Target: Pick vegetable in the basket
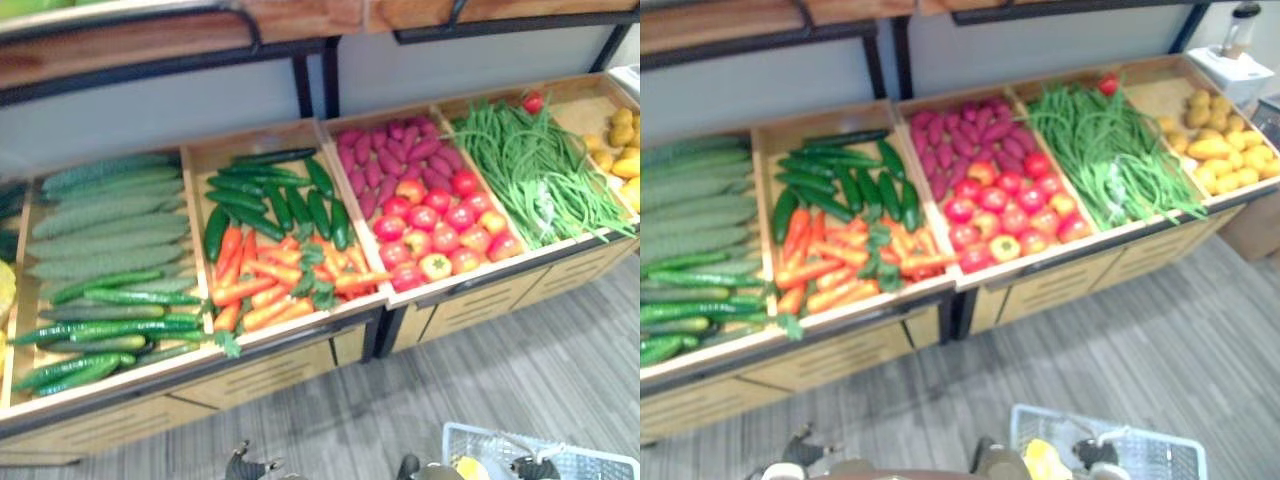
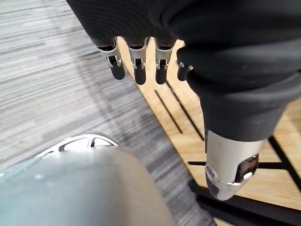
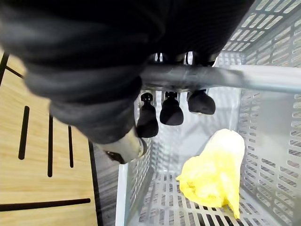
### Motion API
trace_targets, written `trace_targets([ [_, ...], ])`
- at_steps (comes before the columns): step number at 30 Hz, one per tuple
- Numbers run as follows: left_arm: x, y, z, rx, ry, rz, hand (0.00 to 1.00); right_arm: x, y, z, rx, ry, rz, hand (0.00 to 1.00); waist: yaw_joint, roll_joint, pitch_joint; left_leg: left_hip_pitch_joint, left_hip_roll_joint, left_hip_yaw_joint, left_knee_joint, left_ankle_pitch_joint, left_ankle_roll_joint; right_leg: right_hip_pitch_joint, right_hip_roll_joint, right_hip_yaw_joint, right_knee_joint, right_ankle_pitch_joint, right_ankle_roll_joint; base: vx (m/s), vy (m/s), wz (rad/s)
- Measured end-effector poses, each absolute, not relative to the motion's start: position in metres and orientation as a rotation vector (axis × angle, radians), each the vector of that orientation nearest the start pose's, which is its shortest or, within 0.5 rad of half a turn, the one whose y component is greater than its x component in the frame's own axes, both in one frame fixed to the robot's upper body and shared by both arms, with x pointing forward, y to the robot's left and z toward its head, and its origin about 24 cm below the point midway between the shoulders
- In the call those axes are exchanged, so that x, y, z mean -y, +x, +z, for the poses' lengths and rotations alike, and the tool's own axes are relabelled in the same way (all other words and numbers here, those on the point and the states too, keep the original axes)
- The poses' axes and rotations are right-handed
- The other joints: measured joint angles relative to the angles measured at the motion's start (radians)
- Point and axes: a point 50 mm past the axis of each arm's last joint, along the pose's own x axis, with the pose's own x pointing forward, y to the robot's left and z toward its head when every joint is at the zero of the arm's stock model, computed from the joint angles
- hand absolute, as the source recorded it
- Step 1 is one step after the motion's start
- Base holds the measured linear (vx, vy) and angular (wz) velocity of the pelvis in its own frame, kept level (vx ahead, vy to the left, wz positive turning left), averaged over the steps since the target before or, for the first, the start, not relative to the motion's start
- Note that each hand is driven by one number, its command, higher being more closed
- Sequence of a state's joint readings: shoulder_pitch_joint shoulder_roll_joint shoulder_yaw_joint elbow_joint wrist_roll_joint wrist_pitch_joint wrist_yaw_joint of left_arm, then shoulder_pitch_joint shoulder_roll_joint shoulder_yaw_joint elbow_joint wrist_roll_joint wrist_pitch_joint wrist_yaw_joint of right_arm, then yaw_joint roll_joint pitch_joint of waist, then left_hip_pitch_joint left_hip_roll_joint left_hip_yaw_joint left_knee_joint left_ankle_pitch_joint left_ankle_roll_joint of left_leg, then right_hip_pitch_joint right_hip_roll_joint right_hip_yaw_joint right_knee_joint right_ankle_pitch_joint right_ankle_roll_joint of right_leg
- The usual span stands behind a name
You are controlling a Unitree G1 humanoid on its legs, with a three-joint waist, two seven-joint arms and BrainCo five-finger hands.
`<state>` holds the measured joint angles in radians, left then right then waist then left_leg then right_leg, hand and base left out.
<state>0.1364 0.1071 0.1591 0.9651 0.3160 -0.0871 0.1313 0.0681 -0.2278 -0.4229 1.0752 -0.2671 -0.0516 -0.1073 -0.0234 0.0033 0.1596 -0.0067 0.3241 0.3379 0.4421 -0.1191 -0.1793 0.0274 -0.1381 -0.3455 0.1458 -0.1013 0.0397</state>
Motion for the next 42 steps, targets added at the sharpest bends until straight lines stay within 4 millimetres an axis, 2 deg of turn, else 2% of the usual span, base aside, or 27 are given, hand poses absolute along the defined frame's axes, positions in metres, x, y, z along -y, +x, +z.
trace_targets([
  [1, -0.217, 0.103, -0.148, -0.975, 0.367, 0.158, 0.0, 0.295, 0.088, -0.136, -1.065, -0.293, -0.469, 1.0, 0.0, 0.004, 0.001, -0.027, -0.045, -0.029, -0.03, -0.032, 0.0, 0.006, -0.016, 0.005, -0.006, 0.0, 0.0, 0.13, 0.11, -0.13],
  [2, -0.218, 0.111, -0.145, -0.944, 0.37, 0.159, 0.0, 0.297, 0.089, -0.135, -1.059, -0.3, -0.478, 1.0, 0.0, 0.006, 0.003, -0.05, -0.083, -0.045, -0.106, -0.031, 0.01, 0.008, -0.029, 0.009, -0.005, 0.0, 0.001, 0.11, 0.156, -0.13],
  [4, -0.218, 0.116, -0.142, -0.914, 0.378, 0.156, 0.0, 0.297, 0.091, -0.135, -1.052, -0.302, -0.479, 1.0, 0.002, 0.015, 0.002, -0.058, -0.119, -0.082, -0.235, 0.028, 0.034, 0.009, -0.026, 0.02, -0.006, 0.002, 0.013, 0.05, 0.163, -0.25],
  [5, -0.216, 0.117, -0.141, -0.904, 0.388, 0.141, 0.0, 0.298, 0.093, -0.133, -1.043, -0.306, -0.48, 1.0, 0.012, 0.04, 0.003, -0.058, -0.129, -0.129, -0.298, 0.083, 0.056, 0.004, -0.002, 0.047, -0.009, -0.004, 0.038, 0.04, 0.166, -0.38],
  [6, -0.217, 0.117, -0.141, -0.904, 0.394, 0.139, 0.0, 0.296, 0.093, -0.134, -1.043, -0.303, -0.476, 1.0, 0.014, 0.044, -0.003, -0.054, -0.133, -0.129, -0.303, 0.082, 0.053, 0.005, -0.002, 0.052, -0.012, -0.005, 0.05, 0.06, 0.17, -0.34],
  [8, -0.223, 0.123, -0.136, -0.876, 0.395, 0.155, 0.0, 0.287, 0.096, -0.137, -1.042, -0.283, -0.458, 1.0, 0.01, 0.003, -0.002, -0.045, -0.173, -0.1, -0.346, 0.093, 0.067, -0.008, -0.035, 0.081, -0.041, 0.017, 0.083, 0.03, 0.137, -0.17],
  [10, -0.225, 0.12, -0.137, -0.882, 0.402, 0.152, 0.0, 0.286, 0.097, -0.137, -1.035, -0.288, -0.453, 1.0, 0.009, -0.008, -0.005, -0.019, -0.203, -0.077, -0.405, 0.111, 0.088, -0.01, -0.054, 0.1, -0.066, 0.027, 0.099, 0.0, 0.124, -0.23],
  [12, -0.224, 0.116, -0.138, -0.892, 0.408, 0.139, 0.0, 0.288, 0.099, -0.135, -1.017, -0.3, -0.451, 1.0, 0.003, -0.005, -0.009, 0.007, -0.226, -0.065, -0.445, 0.122, 0.1, -0.008, -0.069, 0.112, -0.079, 0.032, 0.107, 0.03, 0.11, -0.16],
  [18, -0.228, 0.107, -0.142, -0.932, 0.428, 0.124, 0.0, 0.285, 0.106, -0.134, -1.002, -0.308, -0.434, 1.0, 0.002, 0.003, -0.014, 0.026, -0.24, -0.041, -0.487, 0.128, 0.101, -0.005, -0.065, 0.127, -0.111, 0.051, 0.113, 0.08, 0.036, -0.11],
  [24, -0.232, 0.083, -0.151, -1.026, 0.401, 0.155, 0.0, 0.283, 0.1, -0.138, -1.037, -0.3, -0.426, 1.0, 0.002, -0.007, -0.016, 0.064, -0.236, -0.04, -0.53, 0.133, 0.096, 0.023, -0.052, 0.121, -0.129, 0.055, 0.108, 0.07, -0.012, 0.0],
  [27, -0.238, 0.063, -0.156, -1.097, 0.301, 0.297, 0.0, 0.281, 0.094, -0.141, -1.055, -0.282, -0.437, 1.0, 0.004, -0.013, -0.02, 0.063, -0.242, -0.055, -0.537, 0.136, 0.098, 0.033, -0.057, 0.098, -0.131, 0.055, 0.108, 0.04, 0.002, 0.16],
  [31, -0.258, 0.022, -0.158, -1.203, 0.084, 0.626, 0.0, 0.28, 0.081, -0.145, -1.093, -0.24, -0.477, 1.0, 0.011, -0.017, -0.019, 0.06, -0.25, -0.118, -0.537, 0.145, 0.102, 0.074, -0.062, 0.027, -0.144, 0.053, 0.106, 0.01, -0.018, 0.46],
  [32, -0.267, 0.007, -0.157, -1.215, 0.008, 0.759, 0.0, 0.28, 0.079, -0.145, -1.097, -0.236, -0.483, 1.0, 0.018, -0.017, -0.019, 0.057, -0.251, -0.138, -0.538, 0.149, 0.102, 0.083, -0.061, 0.009, -0.144, 0.049, 0.101, 0.0, -0.031, 0.41],
  [33, -0.272, 0.001, -0.155, -1.214, -0.029, 0.831, 0.0, 0.28, 0.079, -0.145, -1.098, -0.237, -0.484, 1.0, 0.024, -0.016, -0.02, 0.055, -0.25, -0.144, -0.538, 0.151, 0.102, 0.085, -0.061, 0.003, -0.144, 0.047, 0.096, -0.02, -0.034, 0.39],
  [34, -0.282, -0.009, -0.152, -1.198, -0.094, 0.984, 0.0, 0.281, 0.078, -0.145, -1.099, -0.245, -0.483, 1.0, 0.029, -0.015, -0.021, 0.047, -0.25, -0.159, -0.538, 0.157, 0.1, 0.086, -0.059, -0.007, -0.144, 0.04, 0.088, -0.03, -0.037, 0.34],
  [37, -0.312, -0.031, -0.137, -1.145, -0.145, 1.32, 0.0, 0.282, 0.08, -0.144, -1.094, -0.253, -0.481, 1.0, 0.043, -0.007, -0.023, 0.045, -0.247, -0.187, -0.543, 0.169, 0.099, 0.102, -0.053, -0.03, -0.144, 0.031, 0.074, -0.06, -0.045, 0.27],
  [38, -0.323, -0.033, -0.129, -1.109, -0.11, 1.415, 0.0, 0.282, 0.079, -0.145, -1.096, -0.253, -0.482, 1.0, 0.054, -0.005, -0.024, 0.045, -0.243, -0.189, -0.544, 0.172, 0.098, 0.104, -0.049, -0.031, -0.143, 0.028, 0.071, -0.09, -0.049, 0.17],
  [40, -0.339, -0.029, -0.115, -1.029, -0.035, 1.526, 0.0, 0.282, 0.078, -0.145, -1.093, -0.255, -0.483, 1.0, 0.055, -0.005, -0.024, 0.043, -0.24, -0.203, -0.544, 0.177, 0.096, 0.108, -0.045, -0.037, -0.142, 0.024, 0.07, -0.07, -0.034, 0.15],
  [41, -0.348, -0.021, -0.106, -0.969, 0.024, 1.553, 0.0, 0.281, 0.076, -0.145, -1.098, -0.257, -0.484, 1.0, 0.056, -0.005, -0.024, 0.041, -0.238, -0.213, -0.544, 0.181, 0.096, 0.114, -0.042, -0.047, -0.142, 0.021, 0.066, -0.07, -0.041, 0.28],
  [42, -0.36, -0.003, -0.088, -0.867, 0.148, 1.546, 0.0, 0.281, 0.072, -0.146, -1.104, -0.265, -0.483, 1.0, 0.06, -0.007, -0.026, 0.038, -0.236, -0.219, -0.544, 0.186, 0.094, 0.117, -0.039, -0.059, -0.14, 0.018, 0.065, -0.09, -0.046, 0.28],
])
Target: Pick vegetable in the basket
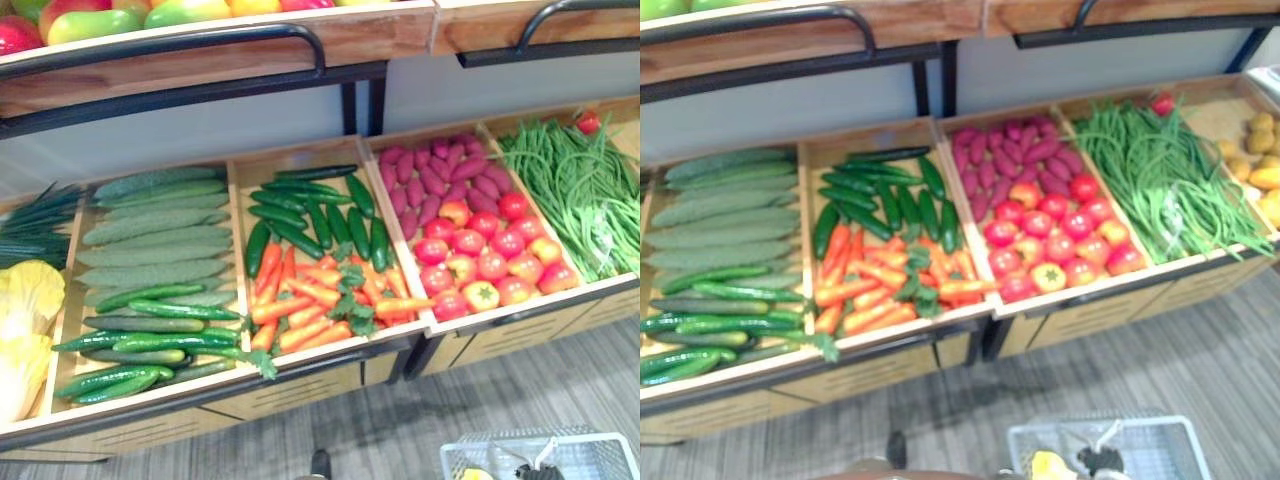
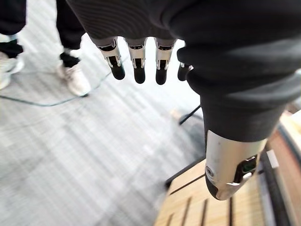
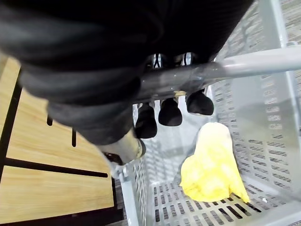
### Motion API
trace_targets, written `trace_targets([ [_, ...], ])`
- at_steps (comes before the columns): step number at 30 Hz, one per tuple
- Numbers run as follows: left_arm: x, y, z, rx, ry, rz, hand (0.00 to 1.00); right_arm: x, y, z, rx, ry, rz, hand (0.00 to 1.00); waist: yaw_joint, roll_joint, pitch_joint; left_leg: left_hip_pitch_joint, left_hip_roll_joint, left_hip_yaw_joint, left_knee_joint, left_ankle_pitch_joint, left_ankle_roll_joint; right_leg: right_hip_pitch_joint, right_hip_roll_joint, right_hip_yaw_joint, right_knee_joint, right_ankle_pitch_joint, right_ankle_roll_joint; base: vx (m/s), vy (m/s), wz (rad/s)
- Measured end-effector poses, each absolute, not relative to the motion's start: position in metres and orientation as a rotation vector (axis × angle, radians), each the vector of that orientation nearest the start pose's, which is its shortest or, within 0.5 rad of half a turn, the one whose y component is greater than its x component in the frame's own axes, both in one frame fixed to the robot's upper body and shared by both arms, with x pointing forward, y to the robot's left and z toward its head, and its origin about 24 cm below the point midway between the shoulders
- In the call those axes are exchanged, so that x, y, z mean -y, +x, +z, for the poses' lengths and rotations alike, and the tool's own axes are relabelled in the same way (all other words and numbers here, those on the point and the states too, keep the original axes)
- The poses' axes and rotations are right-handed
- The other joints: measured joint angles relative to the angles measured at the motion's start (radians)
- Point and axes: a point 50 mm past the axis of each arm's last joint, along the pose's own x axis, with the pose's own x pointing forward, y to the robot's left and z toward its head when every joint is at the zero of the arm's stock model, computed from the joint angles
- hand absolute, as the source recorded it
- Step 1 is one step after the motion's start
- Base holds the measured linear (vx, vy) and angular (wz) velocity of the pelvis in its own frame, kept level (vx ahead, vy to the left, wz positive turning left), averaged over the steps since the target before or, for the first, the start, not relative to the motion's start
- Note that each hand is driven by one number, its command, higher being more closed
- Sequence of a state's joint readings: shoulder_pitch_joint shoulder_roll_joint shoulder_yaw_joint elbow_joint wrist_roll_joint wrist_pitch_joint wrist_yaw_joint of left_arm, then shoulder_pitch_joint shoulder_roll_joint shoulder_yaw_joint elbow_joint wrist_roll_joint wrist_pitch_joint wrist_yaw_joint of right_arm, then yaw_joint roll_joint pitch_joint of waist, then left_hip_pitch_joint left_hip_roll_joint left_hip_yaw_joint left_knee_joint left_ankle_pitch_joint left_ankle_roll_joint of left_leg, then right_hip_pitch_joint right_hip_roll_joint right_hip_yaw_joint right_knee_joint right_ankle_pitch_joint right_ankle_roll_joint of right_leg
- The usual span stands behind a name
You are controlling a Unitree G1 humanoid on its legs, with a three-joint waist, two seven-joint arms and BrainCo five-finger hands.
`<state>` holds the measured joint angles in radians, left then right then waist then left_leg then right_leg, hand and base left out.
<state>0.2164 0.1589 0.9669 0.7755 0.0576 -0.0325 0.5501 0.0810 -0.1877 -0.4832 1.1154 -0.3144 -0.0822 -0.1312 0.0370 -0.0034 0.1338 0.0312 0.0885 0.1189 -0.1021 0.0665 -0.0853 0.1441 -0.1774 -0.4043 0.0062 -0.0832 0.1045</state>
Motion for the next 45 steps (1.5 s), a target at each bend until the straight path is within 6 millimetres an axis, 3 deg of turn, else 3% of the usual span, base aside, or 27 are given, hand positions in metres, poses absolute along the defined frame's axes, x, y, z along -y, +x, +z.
trace_targets([
  [3, -0.373, 0.054, -0.035, -0.573, 0.568, 1.433, 0.0, 0.279, 0.066, -0.146, -1.086, -0.302, -0.485, 1.0, 0.009, -0.002, -0.01, -0.022, 0.002, -0.035, 0.0, 0.015, 0.0, -0.002, 0.005, -0.03, 0.002, 0.0, 0.0, -0.06, -0.031, 0.31],
  [7, -0.358, 0.115, 0.016, -0.238, 0.964, 1.151, 0.0, 0.277, 0.075, -0.143, -1.036, -0.321, -0.457, 1.0, 0.019, 0.0, -0.012, -0.022, 0.002, -0.043, 0.0, 0.023, 0.002, -0.005, 0.005, -0.03, 0.012, -0.001, 0.0, -0.04, -0.011, 0.05],
  [12, -0.332, 0.156, 0.056, 0.067, 1.231, 0.739, 0.0, 0.276, 0.085, -0.14, -0.991, -0.343, -0.424, 1.0, 0.018, 0.002, -0.015, -0.022, 0.006, -0.014, 0.0, 0.021, 0.0, -0.026, 0.004, 0.003, 0.013, 0.0, -0.001, -0.02, -0.001, -0.17],
  [17, -0.258, 0.184, 0.075, 0.374, 1.336, 0.002, 0.0, 0.289, 0.096, -0.132, -0.958, -0.393, -0.399, 1.0, -0.017, 0.016, -0.021, -0.016, 0.009, 0.049, 0.0, 0.013, 0.002, -0.058, 0.002, 0.068, 0.01, 0.015, 0.019, 0.03, 0.007, -0.33],
  [20, -0.238, 0.19, 0.08, 0.445, 1.351, -0.236, 0.0, 0.298, 0.101, -0.127, -0.94, -0.423, -0.397, 1.0, -0.04, 0.032, -0.031, 0.001, 0.011, 0.097, 0.0, 0.001, -0.001, -0.072, 0.001, 0.117, 0.009, 0.024, 0.022, 0.05, 0.012, -0.5],
  [23, -0.238, 0.198, 0.089, 0.451, 1.38, -0.306, 0.0, 0.302, 0.101, -0.125, -0.939, -0.434, -0.4, 1.0, -0.062, 0.036, -0.032, 0.025, 0.012, 0.133, 0.0, -0.002, -0.003, -0.069, 0.002, 0.153, 0.002, 0.028, 0.022, 0.04, -0.003, -0.45],
  [28, -0.238, 0.209, 0.094, 0.406, 1.398, -0.42, 0.0, 0.308, 0.097, -0.123, -0.956, -0.455, -0.406, 1.0, -0.066, 0.041, -0.034, 0.056, 0.014, 0.189, -0.001, -0.005, -0.007, -0.071, 0.003, 0.205, -0.007, 0.037, 0.02, 0.02, -0.005, -0.34],
  [36, -0.25, 0.215, 0.088, 0.264, 1.395, -0.467, 0.0, 0.314, 0.074, -0.126, -1.02, -0.429, -0.429, 1.0, -0.063, 0.061, -0.046, 0.063, 0.02, 0.224, -0.002, -0.023, -0.007, -0.07, 0.009, 0.223, -0.026, 0.057, 0.025, -0.02, 0.004, -0.08],
  [40, -0.27, 0.219, 0.088, 0.146, 1.395, -0.394, 0.0, 0.318, 0.063, -0.127, -1.06, -0.404, -0.461, 1.0, -0.059, 0.064, -0.048, 0.062, 0.021, 0.222, -0.002, -0.024, -0.007, -0.069, 0.01, 0.223, -0.036, 0.065, 0.029, -0.05, -0.002, -0.02],
  [45, -0.299, 0.223, 0.092, 0.03, 1.351, -0.149, 0.0, 0.319, 0.06, -0.126, -1.069, -0.386, -0.472, 1.0, -0.054, 0.067, -0.051, 0.056, 0.021, 0.204, -0.002, -0.023, -0.006, -0.067, 0.011, 0.214, -0.04, 0.068, 0.03, -0.02, -0.012, 0.05],
])
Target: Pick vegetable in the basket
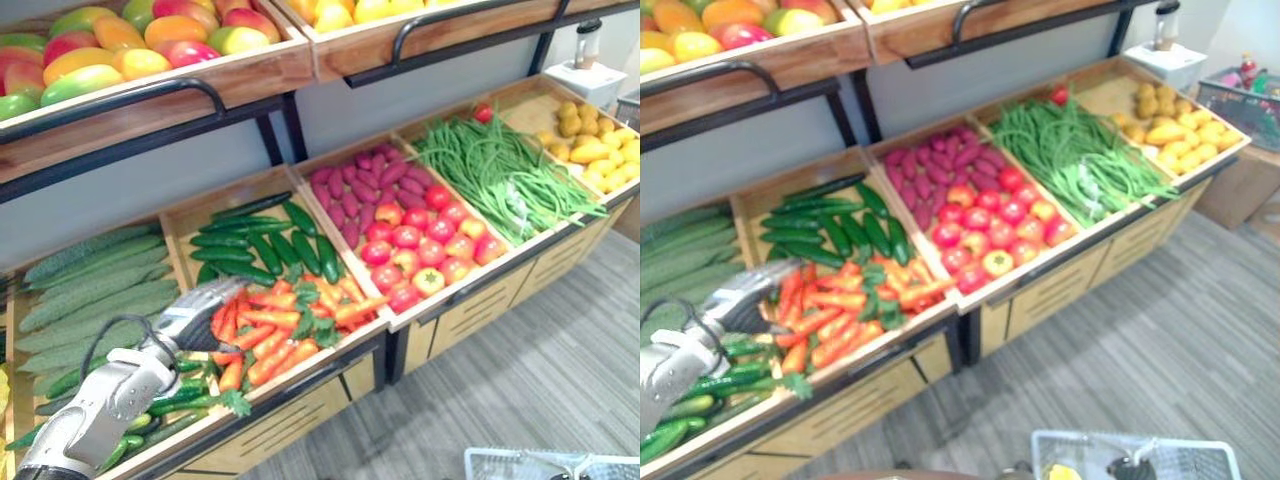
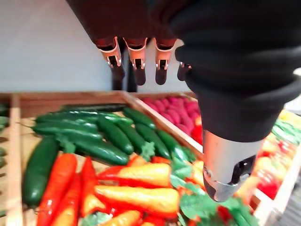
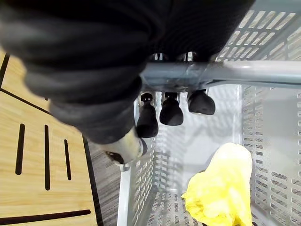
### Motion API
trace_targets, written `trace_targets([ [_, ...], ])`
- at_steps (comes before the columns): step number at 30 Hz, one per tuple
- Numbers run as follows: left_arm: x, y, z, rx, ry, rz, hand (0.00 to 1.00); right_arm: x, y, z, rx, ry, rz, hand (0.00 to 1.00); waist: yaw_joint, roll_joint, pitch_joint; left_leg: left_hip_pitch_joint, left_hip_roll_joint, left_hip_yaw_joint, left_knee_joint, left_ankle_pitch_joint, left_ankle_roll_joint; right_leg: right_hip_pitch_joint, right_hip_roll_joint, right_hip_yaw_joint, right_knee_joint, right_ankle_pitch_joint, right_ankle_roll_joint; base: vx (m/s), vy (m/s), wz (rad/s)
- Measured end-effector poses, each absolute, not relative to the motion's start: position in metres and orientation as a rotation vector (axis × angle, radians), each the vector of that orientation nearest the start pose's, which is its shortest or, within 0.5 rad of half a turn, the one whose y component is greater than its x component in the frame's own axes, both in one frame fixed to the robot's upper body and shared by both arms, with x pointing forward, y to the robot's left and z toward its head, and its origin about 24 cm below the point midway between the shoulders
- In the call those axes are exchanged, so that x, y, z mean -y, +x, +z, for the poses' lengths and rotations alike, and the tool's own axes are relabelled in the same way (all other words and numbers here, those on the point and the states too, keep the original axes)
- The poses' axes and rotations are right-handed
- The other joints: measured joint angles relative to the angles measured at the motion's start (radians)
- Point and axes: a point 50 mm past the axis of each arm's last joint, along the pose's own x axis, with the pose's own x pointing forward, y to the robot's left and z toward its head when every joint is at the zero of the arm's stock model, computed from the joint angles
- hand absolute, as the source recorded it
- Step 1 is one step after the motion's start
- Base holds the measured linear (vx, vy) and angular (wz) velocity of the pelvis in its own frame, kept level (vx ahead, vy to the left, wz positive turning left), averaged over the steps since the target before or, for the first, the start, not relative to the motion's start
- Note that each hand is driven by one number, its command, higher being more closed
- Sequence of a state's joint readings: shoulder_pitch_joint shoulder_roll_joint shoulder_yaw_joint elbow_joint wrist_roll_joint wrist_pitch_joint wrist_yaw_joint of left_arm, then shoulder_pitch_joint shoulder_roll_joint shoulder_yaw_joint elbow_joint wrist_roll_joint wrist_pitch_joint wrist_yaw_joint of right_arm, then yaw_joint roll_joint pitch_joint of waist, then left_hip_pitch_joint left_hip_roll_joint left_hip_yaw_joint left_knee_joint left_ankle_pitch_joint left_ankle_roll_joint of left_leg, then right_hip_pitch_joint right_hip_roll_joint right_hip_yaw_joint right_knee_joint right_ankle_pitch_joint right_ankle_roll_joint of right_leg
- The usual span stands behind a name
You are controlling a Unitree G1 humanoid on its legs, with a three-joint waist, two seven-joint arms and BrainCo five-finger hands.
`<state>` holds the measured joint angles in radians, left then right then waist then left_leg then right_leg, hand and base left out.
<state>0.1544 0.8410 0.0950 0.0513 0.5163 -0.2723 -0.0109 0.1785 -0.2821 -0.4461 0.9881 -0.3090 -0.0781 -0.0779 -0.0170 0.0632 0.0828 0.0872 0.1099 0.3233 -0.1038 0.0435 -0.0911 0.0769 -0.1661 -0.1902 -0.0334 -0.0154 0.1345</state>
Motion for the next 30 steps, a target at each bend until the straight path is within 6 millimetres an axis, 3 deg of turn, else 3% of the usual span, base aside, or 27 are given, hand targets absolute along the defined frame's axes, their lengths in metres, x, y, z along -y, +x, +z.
trace_targets([
  [6, -0.324, 0.217, 0.083, -0.129, 1.261, 0.105, 0.0, 0.313, 0.057, -0.129, -1.095, -0.35, -0.479, 1.0, 0.02, -0.008, -0.004, -0.005, 0.002, -0.03, 0.0, 0.0, 0.0, 0.02, 0.004, -0.032, -0.009, 0.0, 0.0, 0.03, -0.014, 0.14],
  [13, -0.324, 0.21, 0.064, -0.225, 1.161, 0.212, 0.0, 0.301, 0.069, -0.133, -1.076, -0.307, -0.437, 1.0, 0.034, -0.012, -0.005, -0.005, 0.002, -0.048, 0.0, 0.001, -0.001, 0.036, 0.006, -0.051, -0.019, -0.001, -0.002, 0.01, -0.009, 0.09],
  [24, -0.325, 0.204, 0.038, -0.302, 1.094, 0.172, 0.0, 0.299, 0.075, -0.132, -1.065, -0.345, -0.395, 1.0, 0.042, -0.021, -0.001, 0.002, 0.004, -0.049, 0.0, -0.001, -0.002, 0.045, 0.008, -0.051, -0.019, -0.005, -0.008, 0.0, -0.002, 0.0],
  [30, -0.332, 0.205, 0.04, -0.322, 1.068, 0.082, 0.0, 0.299, 0.08, -0.131, -1.054, -0.35, -0.388, 1.0, 0.043, -0.027, 0.006, -0.022, 0.009, -0.024, 0.0, -0.005, -0.007, 0.002, 0.012, -0.025, -0.018, -0.006, -0.009, 0.02, -0.01, -0.13],
])
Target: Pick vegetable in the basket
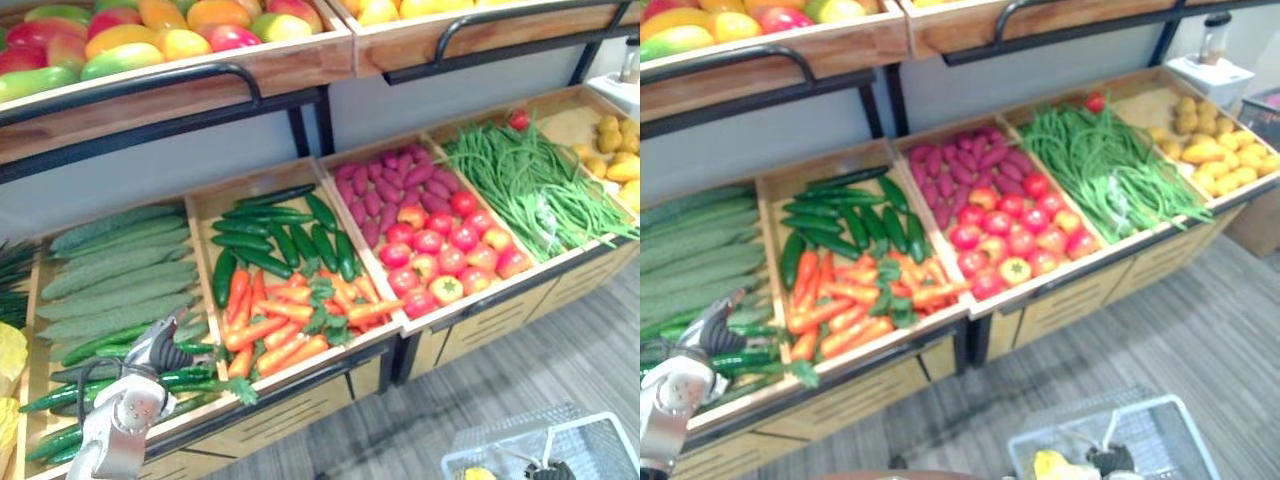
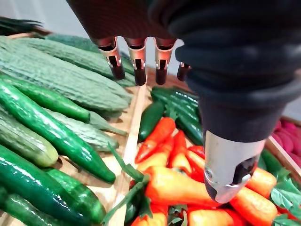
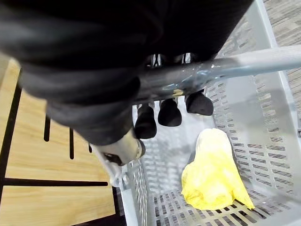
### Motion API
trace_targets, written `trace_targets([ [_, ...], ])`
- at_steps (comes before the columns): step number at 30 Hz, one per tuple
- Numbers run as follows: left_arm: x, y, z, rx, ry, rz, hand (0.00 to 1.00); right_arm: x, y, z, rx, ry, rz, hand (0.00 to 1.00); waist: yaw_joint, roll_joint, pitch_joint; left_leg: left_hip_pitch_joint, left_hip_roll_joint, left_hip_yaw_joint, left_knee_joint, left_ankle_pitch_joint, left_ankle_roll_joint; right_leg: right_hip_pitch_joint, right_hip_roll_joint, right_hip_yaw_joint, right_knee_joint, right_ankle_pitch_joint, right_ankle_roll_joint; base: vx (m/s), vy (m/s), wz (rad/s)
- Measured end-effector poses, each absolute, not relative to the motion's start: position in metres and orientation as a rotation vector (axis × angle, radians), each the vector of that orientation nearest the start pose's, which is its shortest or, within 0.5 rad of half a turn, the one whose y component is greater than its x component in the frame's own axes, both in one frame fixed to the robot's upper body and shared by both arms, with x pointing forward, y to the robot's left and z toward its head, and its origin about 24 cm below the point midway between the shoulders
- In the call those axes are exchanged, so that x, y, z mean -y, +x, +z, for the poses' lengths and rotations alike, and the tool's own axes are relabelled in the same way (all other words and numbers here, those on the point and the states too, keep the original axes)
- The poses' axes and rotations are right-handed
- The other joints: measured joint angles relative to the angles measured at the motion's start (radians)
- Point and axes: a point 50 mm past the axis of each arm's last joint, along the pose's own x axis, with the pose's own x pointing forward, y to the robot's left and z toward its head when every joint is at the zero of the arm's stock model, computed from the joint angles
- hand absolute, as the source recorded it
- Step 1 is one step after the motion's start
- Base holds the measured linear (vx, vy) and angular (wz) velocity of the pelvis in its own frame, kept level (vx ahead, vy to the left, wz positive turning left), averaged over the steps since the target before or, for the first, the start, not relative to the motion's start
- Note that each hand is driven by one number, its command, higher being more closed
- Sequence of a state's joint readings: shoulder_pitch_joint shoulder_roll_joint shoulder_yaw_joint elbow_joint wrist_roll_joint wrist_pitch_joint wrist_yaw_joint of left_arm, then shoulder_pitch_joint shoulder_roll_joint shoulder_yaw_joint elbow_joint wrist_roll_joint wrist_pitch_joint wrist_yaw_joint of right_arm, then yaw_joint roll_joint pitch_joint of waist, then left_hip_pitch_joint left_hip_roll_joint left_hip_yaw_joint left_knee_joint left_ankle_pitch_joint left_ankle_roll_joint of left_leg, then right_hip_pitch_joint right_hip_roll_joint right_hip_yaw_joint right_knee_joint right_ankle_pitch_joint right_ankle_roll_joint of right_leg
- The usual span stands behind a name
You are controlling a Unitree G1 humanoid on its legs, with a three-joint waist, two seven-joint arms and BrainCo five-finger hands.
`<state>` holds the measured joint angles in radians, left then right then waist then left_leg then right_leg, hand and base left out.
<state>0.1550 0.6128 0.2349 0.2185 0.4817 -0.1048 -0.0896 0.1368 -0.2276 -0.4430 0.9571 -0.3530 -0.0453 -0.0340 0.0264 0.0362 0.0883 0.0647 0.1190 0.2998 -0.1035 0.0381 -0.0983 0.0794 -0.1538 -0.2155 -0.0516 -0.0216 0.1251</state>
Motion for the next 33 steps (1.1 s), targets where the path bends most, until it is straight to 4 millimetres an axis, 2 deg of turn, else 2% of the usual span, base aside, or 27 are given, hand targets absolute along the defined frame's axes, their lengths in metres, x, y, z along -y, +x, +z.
trace_targets([
  [6, -0.343, 0.208, 0.045, -0.341, 1.108, 0.026, 0.0, 0.3, 0.082, -0.13, -1.048, -0.353, -0.389, 1.0, -0.011, -0.002, 0.004, -0.012, -0.001, 0.02, 0.006, -0.005, -0.004, -0.023, 0.0, 0.018, -0.001, 0.0, 0.0, 0.06, -0.003, -0.11],
  [14, -0.346, 0.223, 0.057, -0.317, 1.137, -0.038, 0.0, 0.309, 0.088, -0.124, -1.032, -0.405, -0.371, 1.0, -0.025, 0.019, 0.016, -0.012, -0.001, 0.032, 0.006, -0.007, -0.007, -0.039, 0.0, 0.038, 0.001, 0.001, 0.0, 0.01, -0.01, -0.08],
  [19, -0.342, 0.226, 0.059, -0.308, 1.166, -0.111, 0.0, 0.308, 0.088, -0.125, -1.034, -0.425, -0.347, 1.0, -0.028, 0.023, 0.017, -0.012, -0.001, 0.044, 0.006, -0.007, -0.007, -0.046, 0.0, 0.05, 0.001, 0.003, 0.003, -0.02, -0.011, -0.07],
  [26, -0.336, 0.225, 0.055, -0.324, 1.123, -0.195, 0.0, 0.308, 0.087, -0.125, -1.037, -0.428, -0.341, 1.0, -0.028, 0.028, 0.015, -0.01, -0.001, 0.043, 0.006, -0.007, -0.007, -0.044, 0.0, 0.048, 0.001, 0.003, 0.003, 0.0, 0.0, 0.0],
  [33, -0.328, 0.218, 0.05, -0.356, 1.11, -0.313, 0.0, 0.305, 0.086, -0.126, -1.047, -0.439, -0.305, 1.0, -0.029, 0.035, 0.01, -0.008, -0.001, 0.041, 0.007, -0.007, -0.007, -0.041, 0.0, 0.047, 0.003, 0.003, 0.003, 0.0, 0.0, 0.0],
])
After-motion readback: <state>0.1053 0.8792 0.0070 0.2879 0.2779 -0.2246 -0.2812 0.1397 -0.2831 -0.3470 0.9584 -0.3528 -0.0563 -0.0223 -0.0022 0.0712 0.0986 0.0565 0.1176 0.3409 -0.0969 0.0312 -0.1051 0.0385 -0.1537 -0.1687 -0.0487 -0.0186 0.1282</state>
